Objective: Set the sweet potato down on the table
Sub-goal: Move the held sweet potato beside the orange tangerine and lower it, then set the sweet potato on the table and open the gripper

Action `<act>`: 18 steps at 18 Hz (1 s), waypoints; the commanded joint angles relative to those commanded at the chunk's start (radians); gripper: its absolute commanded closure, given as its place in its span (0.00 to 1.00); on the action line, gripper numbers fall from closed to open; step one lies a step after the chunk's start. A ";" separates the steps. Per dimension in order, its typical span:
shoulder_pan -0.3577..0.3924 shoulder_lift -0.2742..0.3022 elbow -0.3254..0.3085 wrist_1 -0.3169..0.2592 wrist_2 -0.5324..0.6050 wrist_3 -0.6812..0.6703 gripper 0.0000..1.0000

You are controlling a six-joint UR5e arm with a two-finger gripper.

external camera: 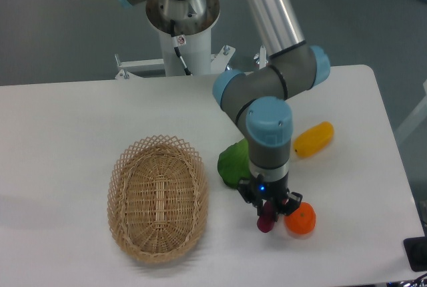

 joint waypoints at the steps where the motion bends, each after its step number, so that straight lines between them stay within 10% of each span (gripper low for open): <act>1: -0.002 -0.008 0.000 0.002 0.003 -0.008 0.67; 11: -0.014 -0.028 0.000 0.003 0.002 -0.014 0.63; 14: -0.012 -0.026 0.009 0.003 0.002 -0.011 0.41; 16: -0.012 -0.025 0.009 0.003 0.003 -0.018 0.00; 18: -0.012 -0.017 0.009 0.003 0.002 -0.020 0.00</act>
